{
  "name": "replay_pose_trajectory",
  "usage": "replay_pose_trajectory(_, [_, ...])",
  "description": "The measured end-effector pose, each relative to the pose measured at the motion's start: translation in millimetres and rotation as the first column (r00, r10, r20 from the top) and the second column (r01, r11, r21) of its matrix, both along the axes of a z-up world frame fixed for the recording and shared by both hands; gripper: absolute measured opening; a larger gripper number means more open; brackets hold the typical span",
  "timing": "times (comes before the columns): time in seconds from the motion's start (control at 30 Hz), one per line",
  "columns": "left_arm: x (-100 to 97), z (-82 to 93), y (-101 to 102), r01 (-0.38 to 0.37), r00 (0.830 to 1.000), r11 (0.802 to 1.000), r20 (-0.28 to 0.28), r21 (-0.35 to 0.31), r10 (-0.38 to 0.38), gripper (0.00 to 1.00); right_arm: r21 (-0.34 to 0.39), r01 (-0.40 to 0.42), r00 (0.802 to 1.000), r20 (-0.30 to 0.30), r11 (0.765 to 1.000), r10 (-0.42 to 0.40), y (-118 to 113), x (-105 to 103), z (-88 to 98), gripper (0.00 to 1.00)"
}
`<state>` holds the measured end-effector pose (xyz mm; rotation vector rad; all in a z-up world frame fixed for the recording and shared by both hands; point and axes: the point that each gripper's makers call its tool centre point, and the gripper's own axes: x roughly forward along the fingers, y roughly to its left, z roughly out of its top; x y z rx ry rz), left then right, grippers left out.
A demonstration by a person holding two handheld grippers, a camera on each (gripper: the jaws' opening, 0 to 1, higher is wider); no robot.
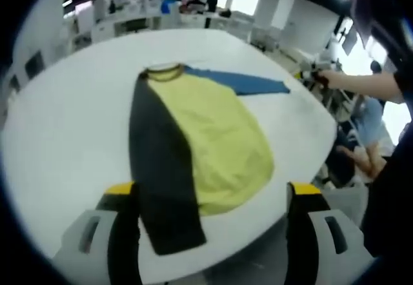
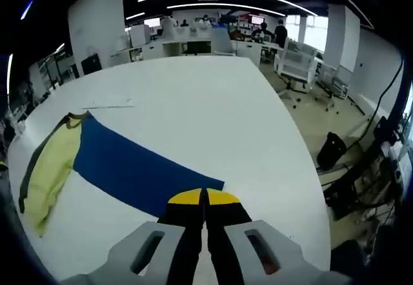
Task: Fold the garment on the visible template until the final outline fits inside the template.
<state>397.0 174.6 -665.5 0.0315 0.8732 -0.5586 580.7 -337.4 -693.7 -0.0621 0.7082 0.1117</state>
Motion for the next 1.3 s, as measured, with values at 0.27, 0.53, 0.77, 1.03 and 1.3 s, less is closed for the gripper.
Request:
replay_pose_trajectory(0.27, [-3.3, 8.9, 1, 0.002, 1.000, 1.000, 0.027, -0.020, -0.001, 0.91, 0.008, -0.048, 0.999, 0.026, 0.999, 0.048, 22, -13, 21.1, 0.05])
replay_pose_trajectory(0.53, [-7.0, 18.5, 10, -0.003, 0.998, 1.000, 0.056, -0.031, 0.004, 0.92, 0.031, -0.063, 0.996, 0.069, 0.998, 0.061, 38, -28, 42.4, 0.08])
replay_pose_trajectory(0.77, [-18.2, 22.6, 21, -0.020, 0.998, 0.999, 0.066, -0.040, 0.023, 0.93, 0.057, -0.100, 0.990, 0.109, 0.993, 0.093, 62, -46, 61.3, 0.11])
replay_pose_trajectory(1.03, [-29.9, 24.8, 31, -0.029, 0.996, 0.998, 0.079, -0.049, 0.033, 0.93, 0.092, -0.132, 0.980, 0.159, 0.987, 0.116, 92, -63, 83.4, 0.20])
replay_pose_trajectory(1.3, [-46.9, 25.2, 35, -0.024, 0.996, 0.998, 0.080, -0.057, 0.029, 0.93, 0.120, -0.194, 0.970, 0.172, 0.974, 0.172, 125, -86, 95.3, 0.31])
